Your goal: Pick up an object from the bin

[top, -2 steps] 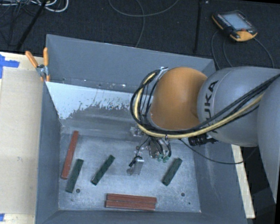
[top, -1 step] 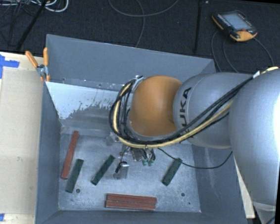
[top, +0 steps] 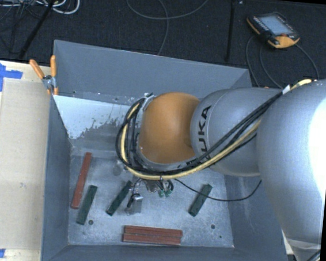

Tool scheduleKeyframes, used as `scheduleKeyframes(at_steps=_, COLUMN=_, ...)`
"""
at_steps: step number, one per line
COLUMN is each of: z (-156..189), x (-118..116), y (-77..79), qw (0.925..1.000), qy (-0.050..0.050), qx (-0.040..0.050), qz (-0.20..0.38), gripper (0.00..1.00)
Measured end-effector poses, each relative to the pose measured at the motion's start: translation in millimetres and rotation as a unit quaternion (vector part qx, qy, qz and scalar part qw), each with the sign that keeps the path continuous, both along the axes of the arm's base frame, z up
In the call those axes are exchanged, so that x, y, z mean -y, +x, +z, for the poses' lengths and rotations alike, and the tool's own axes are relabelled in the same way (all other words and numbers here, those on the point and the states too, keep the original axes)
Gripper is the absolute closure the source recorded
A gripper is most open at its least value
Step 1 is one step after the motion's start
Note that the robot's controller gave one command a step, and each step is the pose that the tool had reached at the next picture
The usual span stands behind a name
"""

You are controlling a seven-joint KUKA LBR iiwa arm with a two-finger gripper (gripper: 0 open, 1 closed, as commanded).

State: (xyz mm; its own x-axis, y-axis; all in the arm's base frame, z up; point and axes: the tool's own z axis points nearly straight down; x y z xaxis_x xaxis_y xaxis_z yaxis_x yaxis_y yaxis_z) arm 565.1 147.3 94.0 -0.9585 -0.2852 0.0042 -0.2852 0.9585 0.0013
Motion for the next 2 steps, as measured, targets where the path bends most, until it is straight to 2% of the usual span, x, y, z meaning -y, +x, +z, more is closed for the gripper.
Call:
scheduleKeyframes(at_steps=1, z=10.3, x=-20.8, y=1.7, qw=0.9874, qy=0.001, qx=0.0027, qz=0.158, gripper=0.00)
scheduleKeyframes(at_steps=2, z=-14.8, x=-15.8, y=0.1, qw=0.9943, qy=0.001, qx=0.0015, qz=0.107, gripper=0.00)
